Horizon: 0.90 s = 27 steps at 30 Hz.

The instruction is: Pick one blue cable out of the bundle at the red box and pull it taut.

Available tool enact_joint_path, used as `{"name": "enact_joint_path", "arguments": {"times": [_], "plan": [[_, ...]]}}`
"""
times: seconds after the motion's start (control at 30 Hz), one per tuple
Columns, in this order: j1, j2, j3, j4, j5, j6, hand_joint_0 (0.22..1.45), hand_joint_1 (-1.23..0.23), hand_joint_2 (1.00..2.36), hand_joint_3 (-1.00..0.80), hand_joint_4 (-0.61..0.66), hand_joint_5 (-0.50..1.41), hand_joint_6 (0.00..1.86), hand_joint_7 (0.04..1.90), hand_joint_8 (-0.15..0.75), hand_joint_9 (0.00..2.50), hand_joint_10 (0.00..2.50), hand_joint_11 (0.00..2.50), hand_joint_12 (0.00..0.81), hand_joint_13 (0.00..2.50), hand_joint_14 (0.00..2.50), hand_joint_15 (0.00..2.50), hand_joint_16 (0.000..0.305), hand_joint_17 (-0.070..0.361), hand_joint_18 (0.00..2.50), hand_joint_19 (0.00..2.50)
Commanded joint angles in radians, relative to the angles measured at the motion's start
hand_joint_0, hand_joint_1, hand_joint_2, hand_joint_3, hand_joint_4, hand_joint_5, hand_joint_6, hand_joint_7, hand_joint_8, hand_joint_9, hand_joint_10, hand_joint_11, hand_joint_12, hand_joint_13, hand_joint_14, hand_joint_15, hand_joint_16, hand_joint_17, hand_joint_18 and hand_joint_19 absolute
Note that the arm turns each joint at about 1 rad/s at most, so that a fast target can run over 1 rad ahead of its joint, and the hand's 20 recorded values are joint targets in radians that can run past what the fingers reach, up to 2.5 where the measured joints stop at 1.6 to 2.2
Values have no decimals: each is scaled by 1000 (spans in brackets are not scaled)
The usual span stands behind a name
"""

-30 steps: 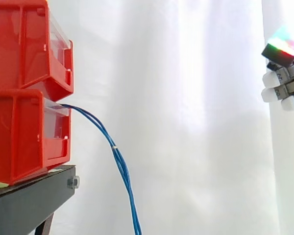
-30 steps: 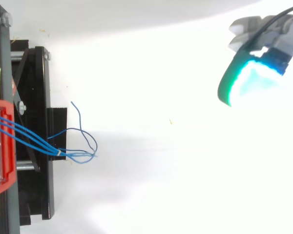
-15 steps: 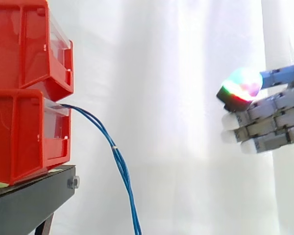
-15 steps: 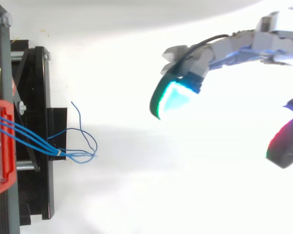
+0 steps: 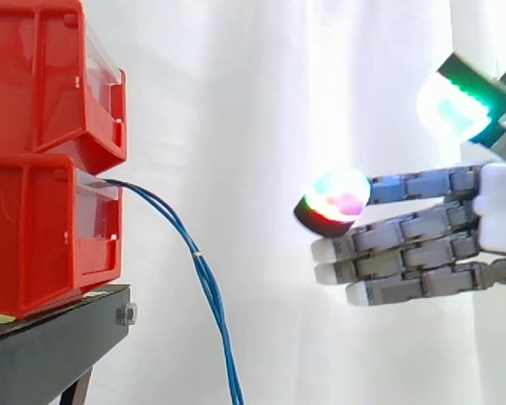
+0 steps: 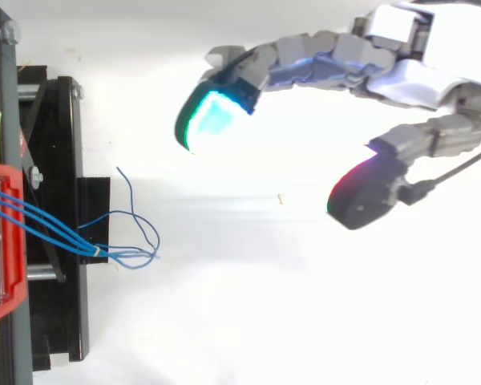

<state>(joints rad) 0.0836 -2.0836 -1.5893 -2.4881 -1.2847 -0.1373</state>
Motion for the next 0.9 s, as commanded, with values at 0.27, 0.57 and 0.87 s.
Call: {"name": "enact_joint_path", "arguments": {"times": [0.27,0.57,0.87], "plan": [[5,-185,198,-58,10,56,464,-609,1000,-500,278,-193,502,797,294,334,1,76,395,122,3,110,61,138,55,111],[25,-316,330,-66,-38,105,464,-612,1000,-500,285,-188,502,805,296,339,1,77,396,125,2,114,61,137,60,111],[64,-316,330,-43,-36,56,487,-605,1000,-500,307,-167,502,877,292,360,1,84,387,138,3,108,59,132,66,107]]}}
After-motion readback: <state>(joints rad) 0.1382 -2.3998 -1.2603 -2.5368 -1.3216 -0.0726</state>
